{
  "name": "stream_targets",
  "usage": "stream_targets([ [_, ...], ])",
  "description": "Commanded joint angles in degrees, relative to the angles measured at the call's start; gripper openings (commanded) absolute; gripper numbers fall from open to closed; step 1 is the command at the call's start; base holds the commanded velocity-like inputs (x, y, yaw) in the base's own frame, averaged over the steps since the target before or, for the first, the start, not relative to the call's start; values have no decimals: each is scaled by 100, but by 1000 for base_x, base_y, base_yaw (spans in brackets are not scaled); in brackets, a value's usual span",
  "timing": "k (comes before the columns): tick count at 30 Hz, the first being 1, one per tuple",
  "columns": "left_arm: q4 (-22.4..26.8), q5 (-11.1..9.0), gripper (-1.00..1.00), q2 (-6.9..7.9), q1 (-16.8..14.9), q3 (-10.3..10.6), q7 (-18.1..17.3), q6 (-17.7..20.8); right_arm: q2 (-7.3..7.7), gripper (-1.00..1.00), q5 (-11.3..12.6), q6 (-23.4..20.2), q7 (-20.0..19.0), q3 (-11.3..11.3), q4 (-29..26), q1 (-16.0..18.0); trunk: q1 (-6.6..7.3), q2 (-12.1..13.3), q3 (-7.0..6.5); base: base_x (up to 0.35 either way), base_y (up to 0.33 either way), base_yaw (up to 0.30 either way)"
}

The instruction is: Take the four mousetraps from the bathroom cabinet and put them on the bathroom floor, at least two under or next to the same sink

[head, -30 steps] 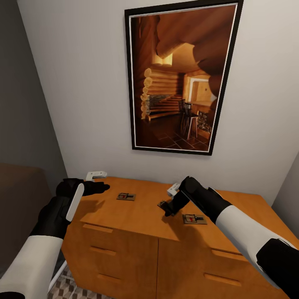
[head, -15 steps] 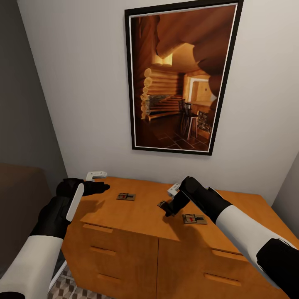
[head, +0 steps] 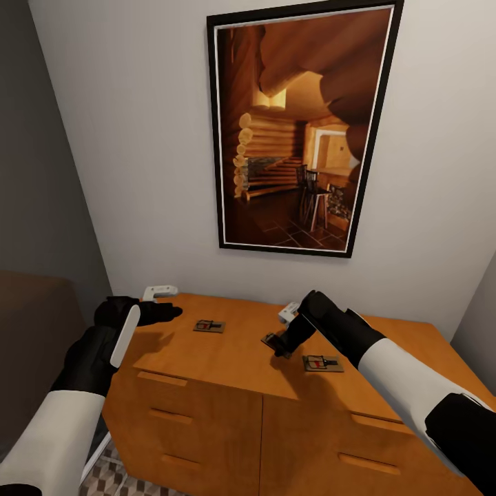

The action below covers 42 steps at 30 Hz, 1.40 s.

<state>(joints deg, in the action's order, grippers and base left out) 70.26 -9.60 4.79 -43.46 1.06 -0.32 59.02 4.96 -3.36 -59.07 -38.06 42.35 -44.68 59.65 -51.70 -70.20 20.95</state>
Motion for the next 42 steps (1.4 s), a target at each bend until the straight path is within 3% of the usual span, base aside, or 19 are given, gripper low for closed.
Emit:
stream_targets([
  [1,1,-5,100,4,-5,8,-3,22,5,100,-34,-11,-36,18,-8,8,0,-5,8,0,0,0],
  [26,-13,2,100,4,-6,8,-3,22,-12,100,-19,111,-43,10,96,177,0,-5,8,0,0,0],
  [42,-13,-3,100,4,-5,8,4,22,-71,100,-17,613,-43,13,721,179,0,-5,8,0,0,0],
])
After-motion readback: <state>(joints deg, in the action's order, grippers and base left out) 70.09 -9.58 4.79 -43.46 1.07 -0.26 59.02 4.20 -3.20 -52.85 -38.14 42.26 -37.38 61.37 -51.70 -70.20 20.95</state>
